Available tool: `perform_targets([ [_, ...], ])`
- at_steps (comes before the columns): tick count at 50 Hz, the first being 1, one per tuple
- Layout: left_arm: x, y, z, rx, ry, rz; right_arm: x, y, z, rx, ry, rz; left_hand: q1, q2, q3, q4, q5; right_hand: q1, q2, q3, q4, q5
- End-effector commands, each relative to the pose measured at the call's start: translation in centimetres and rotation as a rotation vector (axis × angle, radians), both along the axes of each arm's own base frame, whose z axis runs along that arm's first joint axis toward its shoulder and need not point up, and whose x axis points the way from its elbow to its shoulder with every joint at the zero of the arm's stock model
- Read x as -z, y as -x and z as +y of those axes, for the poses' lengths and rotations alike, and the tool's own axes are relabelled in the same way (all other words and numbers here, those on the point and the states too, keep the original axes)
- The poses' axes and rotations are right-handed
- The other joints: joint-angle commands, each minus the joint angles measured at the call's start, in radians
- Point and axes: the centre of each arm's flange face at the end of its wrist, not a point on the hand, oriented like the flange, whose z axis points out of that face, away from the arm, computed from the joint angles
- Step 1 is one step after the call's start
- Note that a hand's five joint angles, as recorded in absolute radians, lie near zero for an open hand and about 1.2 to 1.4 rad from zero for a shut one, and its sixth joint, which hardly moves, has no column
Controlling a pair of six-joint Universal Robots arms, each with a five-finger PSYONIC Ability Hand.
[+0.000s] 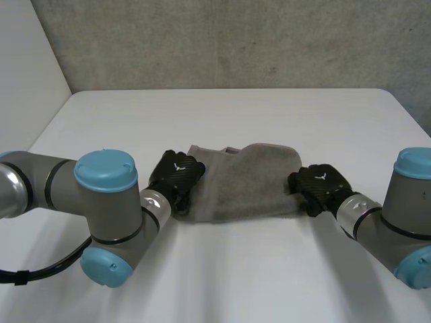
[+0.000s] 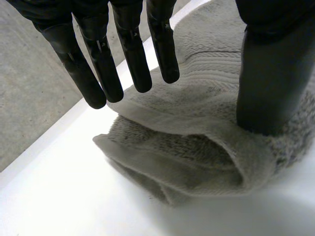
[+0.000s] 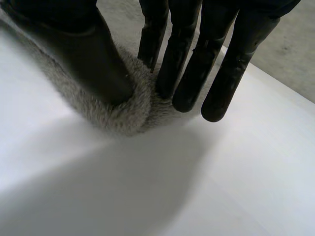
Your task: Fold the towel.
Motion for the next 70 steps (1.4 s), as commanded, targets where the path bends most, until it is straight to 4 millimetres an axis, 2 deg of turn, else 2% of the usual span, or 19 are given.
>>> perform_targets([
  [1,-1.3,-0.1,0.3,-0.003,0.021,0.019,0.3,0.3,-0.8,0.039,0.003,0.022,-0.093,-0.091,-0.087,-0.099,-0.248,0.286,0.287,0.289,0.289,0.299],
  [9,-1.6,-0.2,0.4,-0.008,0.018,0.018,-0.5,0.5,-0.4,0.030,0.009,0.056,-0.096,-0.094,-0.090,-0.102,-0.251,0.324,0.326,0.327,0.327,0.338],
  [16,-4.8,-1.1,0.8,-0.023,0.076,0.057,-4.6,3.0,-0.6,0.021,0.118,0.268,-0.102,-0.100,-0.096,-0.108,-0.257,0.324,0.326,0.327,0.327,0.338],
  [22,-6.4,-1.2,1.0,-0.023,0.110,0.079,-7.2,2.9,-1.9,0.011,0.234,0.314,-0.116,-0.115,-0.110,-0.122,-0.272,0.324,0.326,0.327,0.327,0.338],
  [26,-7.4,-1.5,0.6,-0.038,0.137,0.094,-10.6,-1.1,-1.7,-0.065,0.370,0.267,-0.122,-0.120,-0.116,-0.128,-0.278,0.324,0.326,0.327,0.327,0.338],
  [29,-7.8,-1.8,0.3,-0.047,0.145,0.101,-11.4,-4.6,-0.6,-0.160,0.426,0.233,-0.122,-0.120,-0.116,-0.128,-0.278,0.324,0.326,0.327,0.327,0.338],
  [30,-7.8,-1.8,0.3,-0.047,0.145,0.101,-11.4,-4.7,-0.6,-0.161,0.426,0.232,-0.122,-0.120,-0.116,-0.128,-0.278,0.324,0.326,0.327,0.327,0.338],
  [32,-8.0,-1.9,0.1,-0.059,0.146,0.110,-9.8,-8.6,1.3,-0.292,0.427,0.215,-0.122,-0.120,-0.116,-0.128,-0.278,0.324,0.326,0.327,0.327,0.338],
  [33,-8.0,-1.9,0.1,-0.059,0.146,0.110,-9.7,-8.6,1.3,-0.292,0.427,0.215,-0.122,-0.120,-0.116,-0.128,-0.278,0.324,0.326,0.327,0.327,0.338],
  [35,-8.1,-2.3,-0.2,-0.087,0.138,0.126,-7.8,-12.6,5.2,-0.468,0.411,0.188,-0.125,-0.123,-0.119,-0.131,-0.280,0.324,0.326,0.327,0.327,0.338],
  [39,-8.1,-2.7,-0.7,-0.131,0.129,0.148,-4.9,-14.4,8.4,-0.606,0.340,0.198,-0.137,-0.135,-0.131,-0.143,-0.292,0.324,0.326,0.327,0.327,0.338],
  [43,-8.1,-3.3,-1.2,-0.179,0.109,0.180,-1.8,-13.8,9.7,-0.651,0.193,0.255,-0.134,-0.132,-0.128,-0.140,-0.289,0.324,0.326,0.327,0.327,0.338],
  [47,-8.1,-3.4,-1.3,-0.183,0.103,0.193,-1.7,-13.5,10.0,-0.647,0.158,0.249,-0.137,-0.135,-0.131,-0.143,-0.292,0.276,0.277,0.279,0.279,0.289],
  [48,-8.2,-3.4,-1.4,-0.184,0.106,0.197,-2.1,-13.3,9.8,-0.627,0.149,0.229,-0.140,-0.138,-0.134,-0.146,-0.295,-0.184,-0.182,-0.181,-0.181,-0.170],
  [49,-8.2,-3.4,-1.4,-0.184,0.106,0.197,-2.1,-13.3,9.8,-0.627,0.149,0.229,-0.140,-0.138,-0.134,-0.146,-0.295,-0.189,-0.187,-0.185,-0.186,-0.175],
  [50,-8.3,-3.4,-1.6,-0.186,0.111,0.202,-3.0,-12.9,9.4,-0.592,0.137,0.191,-0.140,-0.138,-0.134,-0.146,-0.295,-0.587,-0.585,-0.583,-0.584,-0.573],
  [51,-8.5,-3.3,-1.6,-0.184,0.117,0.206,-4.3,-12.2,8.4,-0.535,0.131,0.136,-0.146,-0.144,-0.140,-0.152,-0.301,-0.666,-0.665,-0.663,-0.663,-0.653],
  [59,-9.3,-2.5,-2.0,-0.179,0.126,0.269,-7.6,-9.4,6.1,-0.337,0.098,-0.103,-0.157,-0.156,-0.151,-0.164,-0.313,-0.898,-0.896,-0.894,-0.895,-0.884],
  [70,-8.8,-1.1,-2.0,-0.156,0.102,0.357,-7.7,-6.3,3.7,-0.171,-0.009,-0.217,-0.184,-0.182,-0.178,-0.190,-0.339,-0.898,-0.896,-0.894,-0.895,-0.884],
])
